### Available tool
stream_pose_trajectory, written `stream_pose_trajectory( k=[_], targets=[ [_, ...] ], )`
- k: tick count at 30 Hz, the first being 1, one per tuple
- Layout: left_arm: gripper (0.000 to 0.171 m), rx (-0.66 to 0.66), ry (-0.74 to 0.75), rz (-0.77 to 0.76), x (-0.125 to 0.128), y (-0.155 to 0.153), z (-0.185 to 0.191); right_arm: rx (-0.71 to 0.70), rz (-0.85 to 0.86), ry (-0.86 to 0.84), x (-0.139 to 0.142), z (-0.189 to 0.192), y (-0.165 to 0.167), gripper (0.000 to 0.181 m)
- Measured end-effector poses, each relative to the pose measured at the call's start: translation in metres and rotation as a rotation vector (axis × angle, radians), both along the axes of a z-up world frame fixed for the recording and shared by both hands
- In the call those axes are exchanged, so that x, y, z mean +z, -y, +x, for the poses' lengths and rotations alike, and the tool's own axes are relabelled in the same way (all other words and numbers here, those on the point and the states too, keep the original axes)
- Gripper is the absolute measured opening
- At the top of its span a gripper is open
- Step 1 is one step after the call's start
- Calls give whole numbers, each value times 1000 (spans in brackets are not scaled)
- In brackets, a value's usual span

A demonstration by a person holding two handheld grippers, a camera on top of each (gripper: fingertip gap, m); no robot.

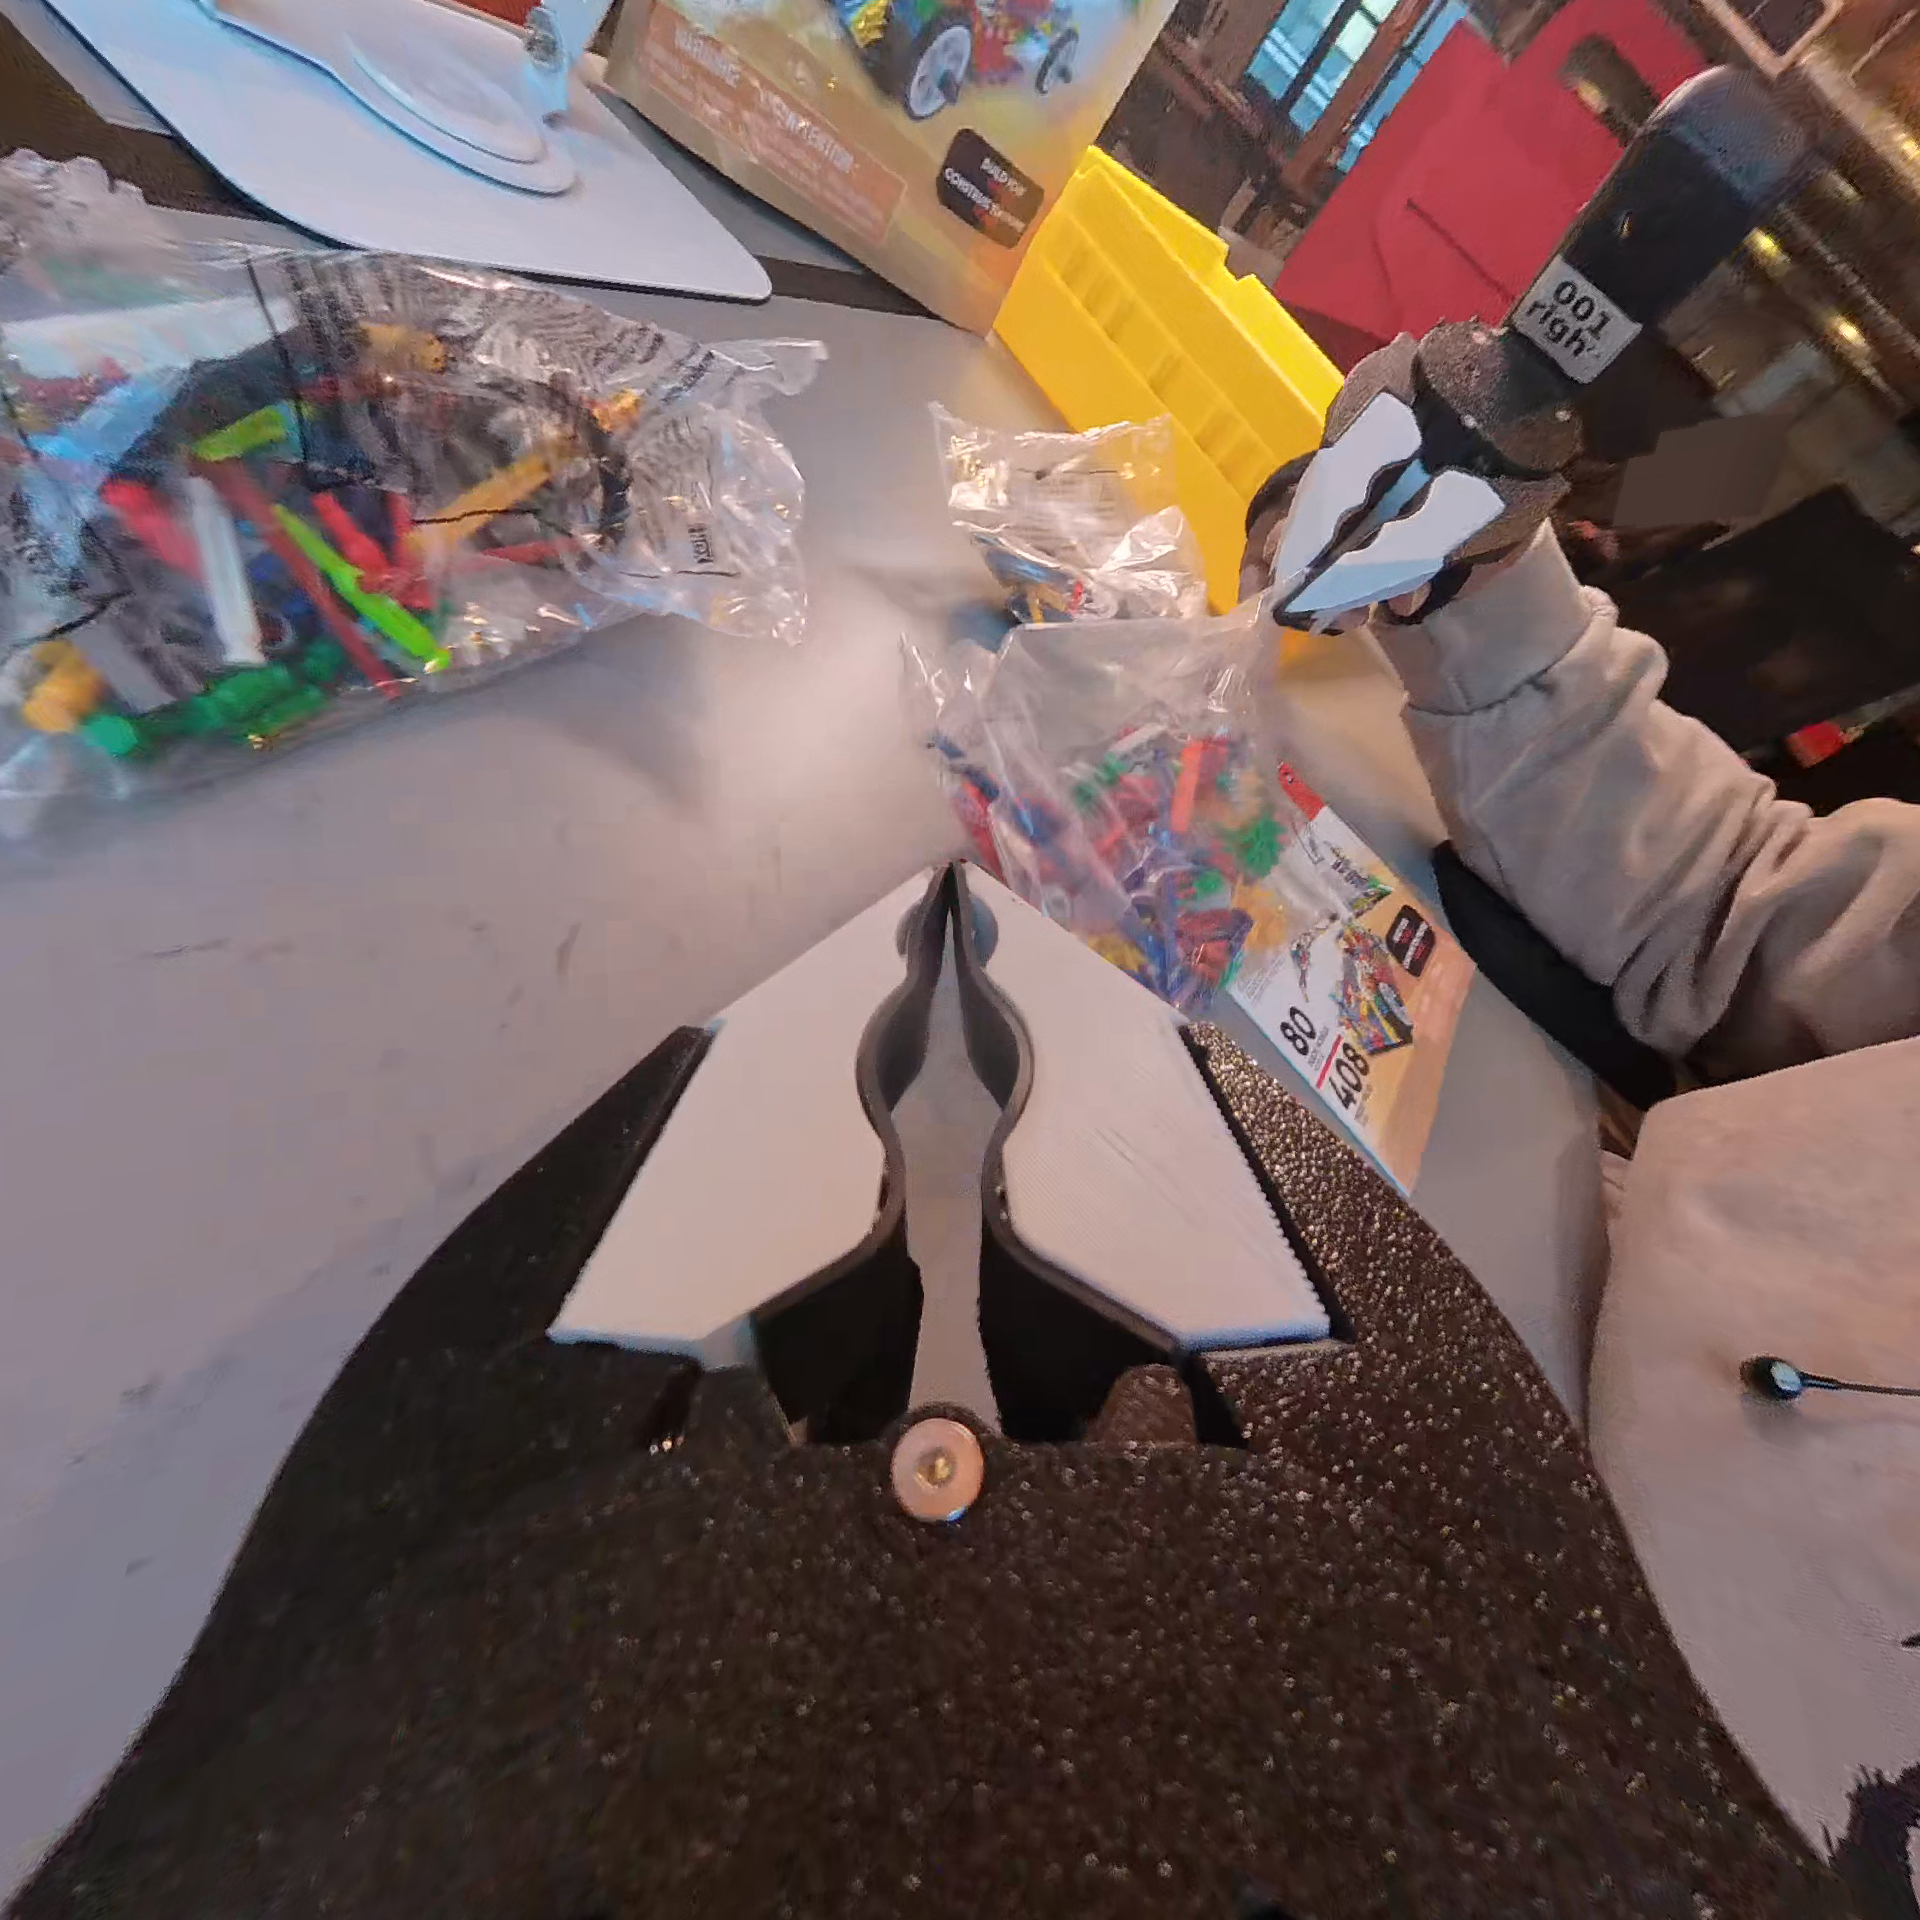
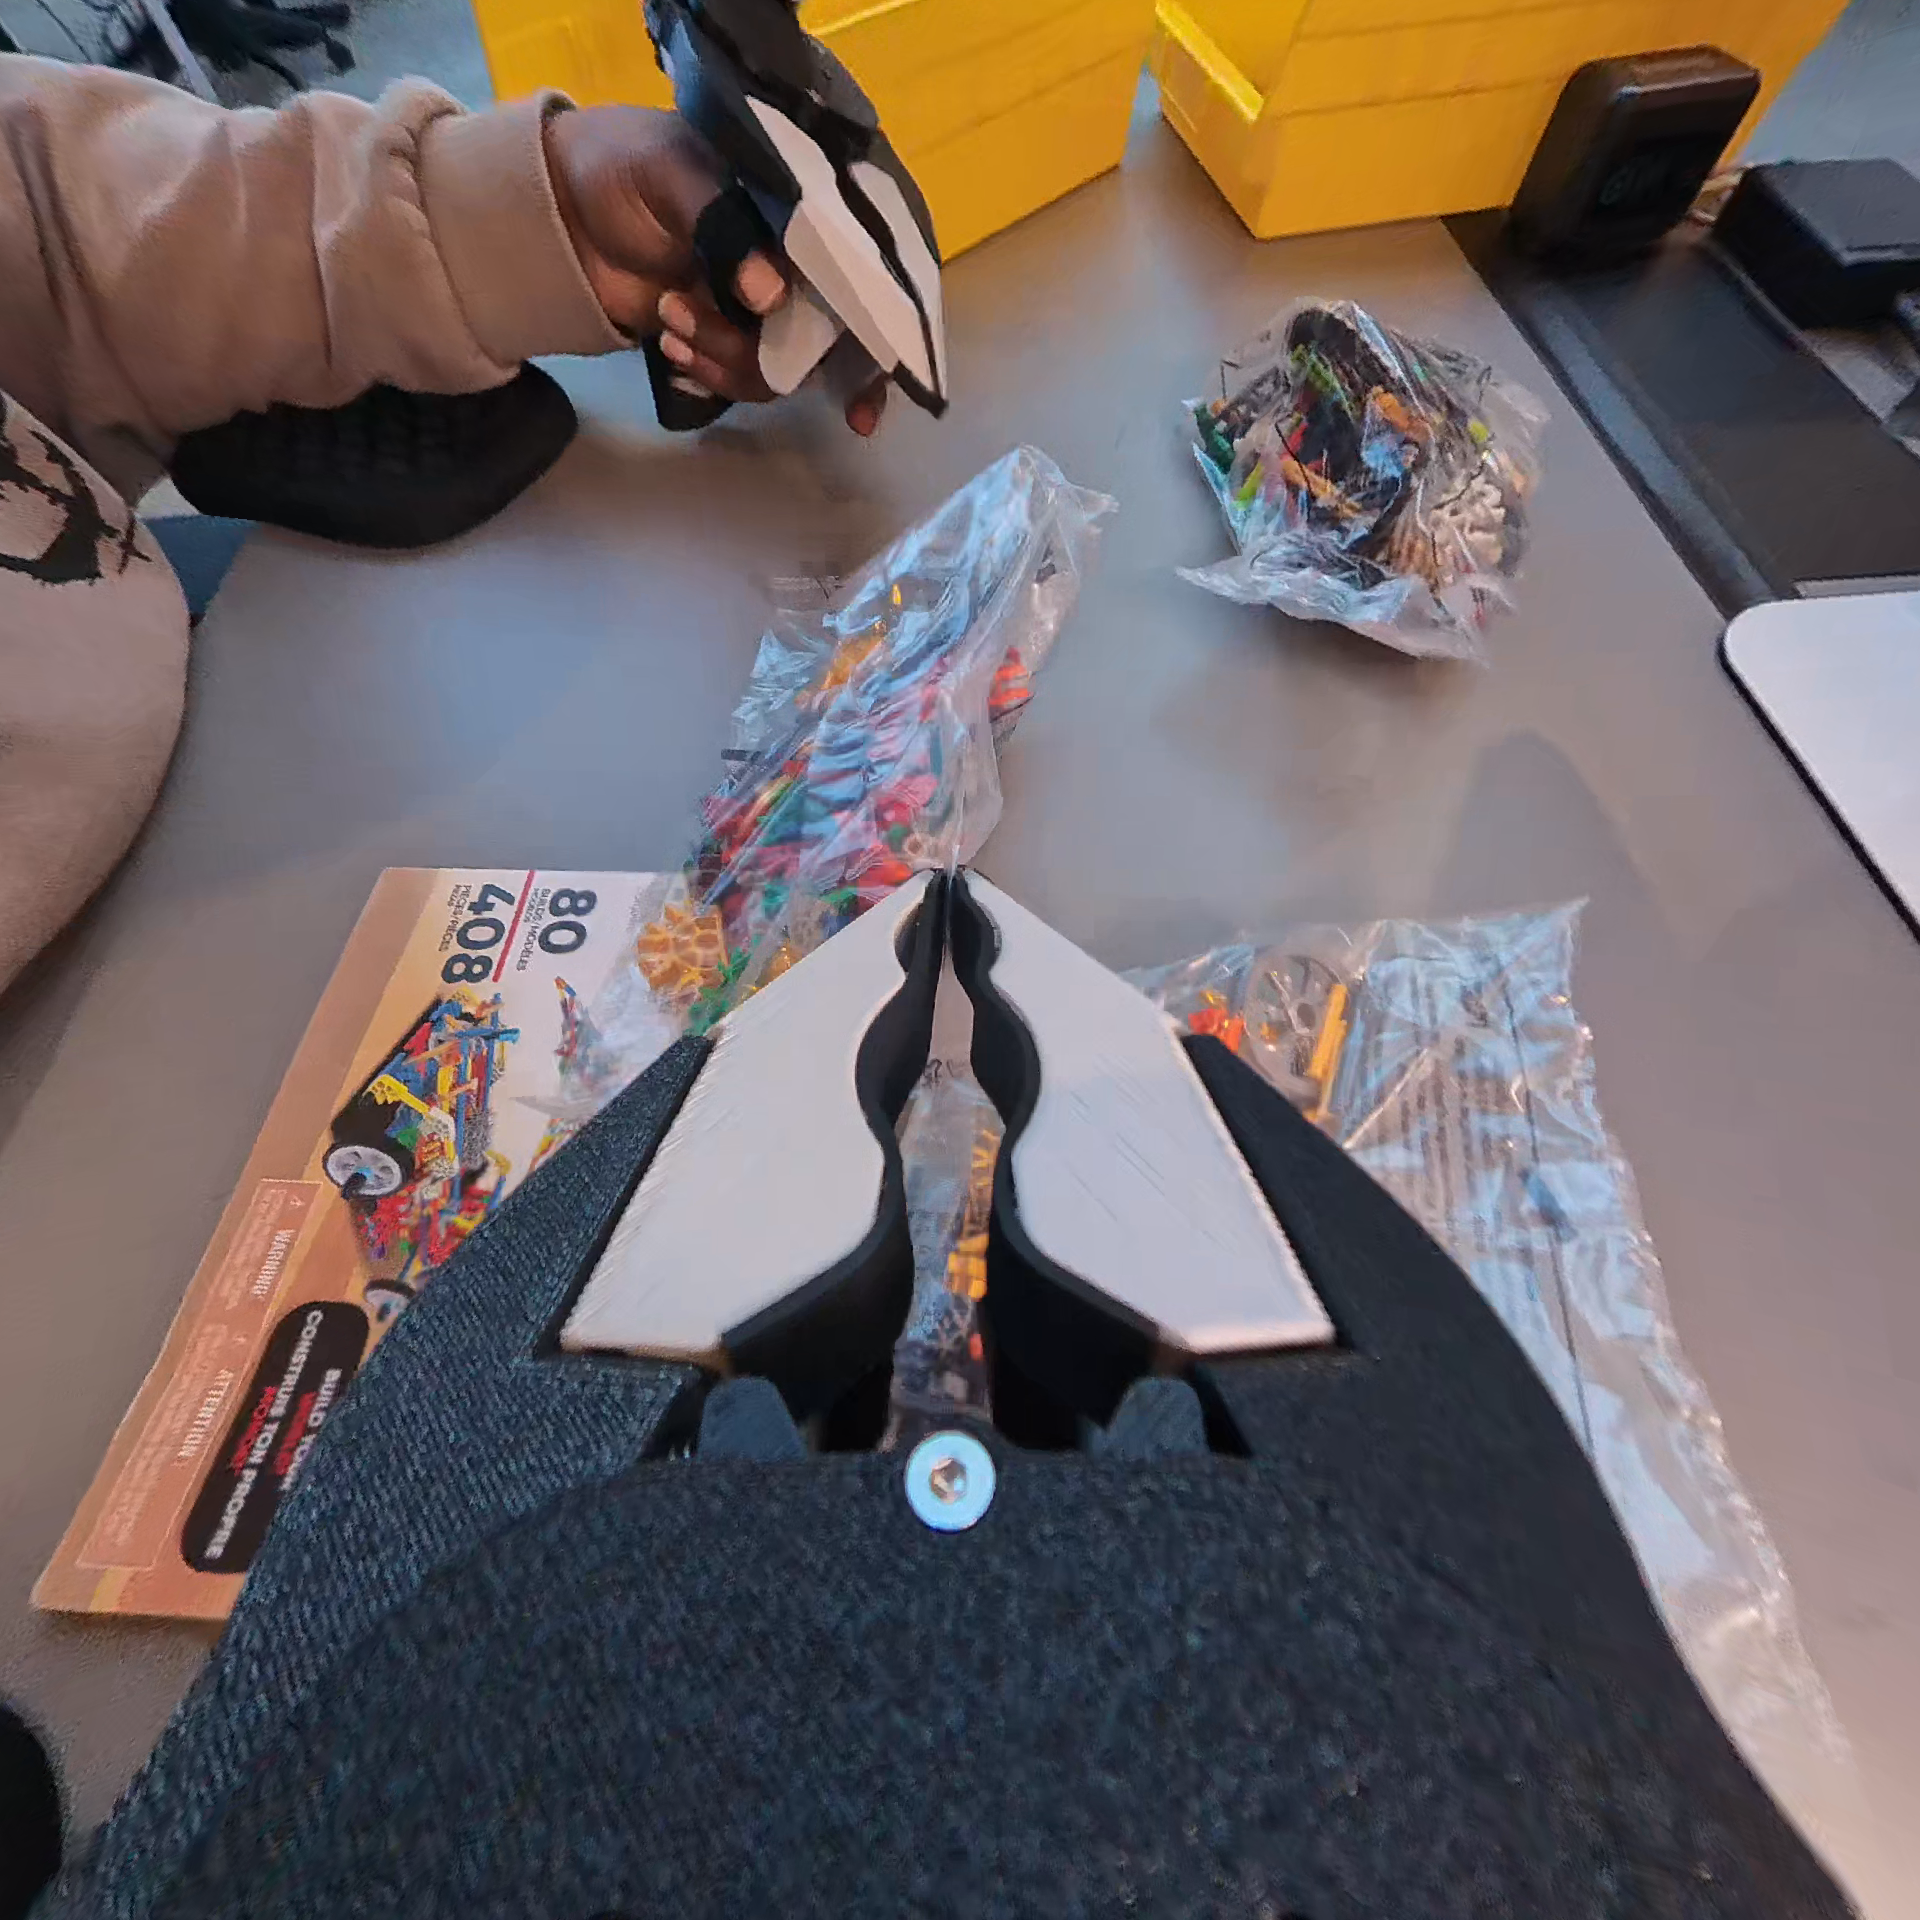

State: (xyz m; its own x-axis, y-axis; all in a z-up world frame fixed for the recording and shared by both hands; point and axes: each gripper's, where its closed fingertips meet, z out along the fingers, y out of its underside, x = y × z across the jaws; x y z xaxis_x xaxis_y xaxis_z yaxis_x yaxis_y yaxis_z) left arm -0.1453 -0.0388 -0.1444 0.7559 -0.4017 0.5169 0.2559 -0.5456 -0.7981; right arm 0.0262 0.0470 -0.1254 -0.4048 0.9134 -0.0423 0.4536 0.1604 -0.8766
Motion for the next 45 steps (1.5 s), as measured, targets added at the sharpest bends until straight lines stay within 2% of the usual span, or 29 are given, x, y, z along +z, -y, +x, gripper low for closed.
stream_pose_trajectory(
  k=[5, 6, 8, 10, 11, 12, 15, 21, 26, 41, 42, 45],
  targets=[
    [0, 16, -61, 5, -3, -1, 4, 12, 1, -20, 1, -3, 5, 0],
    [6, 11, -67, 7, -3, -4, 8, 26, 6, -28, 3, -4, 9, 0],
    [38, -6, -55, -13, -5, -11, 18, 53, 18, -39, 5, -5, 17, 0],
    [55, -36, -40, -37, -10, -19, 30, 77, 20, -50, 7, -7, 24, 0],
    [53, -52, -43, -46, -12, -22, 36, 80, 20, -52, 7, -8, 25, 0],
    [43, -59, -60, -53, -15, -24, 40, 79, 19, -52, 7, -9, 26, 0],
    [2, -74, -126, -56, -21, -24, 44, 59, 16, -52, 4, -9, 21, 0],
    [0, -66, -153, 37, -4, -12, 36, -4, 29, -36, -1, -2, 0, 0],
    [0, -77, -202, 127, 7, -4, 40, -17, 37, -38, -3, 0, -4, 0],
    [0, -18, -329, 78, -13, -1, 28, -173, 57, -156, 11, -8, -33, 0],
    [0, -13, -330, 74, -13, -1, 27, -184, 51, -171, 15, -7, -35, 1],
    [0, -2, -322, 74, -12, -1, 24, -210, 50, -176, 18, -6, -41, 21]
  ],
)
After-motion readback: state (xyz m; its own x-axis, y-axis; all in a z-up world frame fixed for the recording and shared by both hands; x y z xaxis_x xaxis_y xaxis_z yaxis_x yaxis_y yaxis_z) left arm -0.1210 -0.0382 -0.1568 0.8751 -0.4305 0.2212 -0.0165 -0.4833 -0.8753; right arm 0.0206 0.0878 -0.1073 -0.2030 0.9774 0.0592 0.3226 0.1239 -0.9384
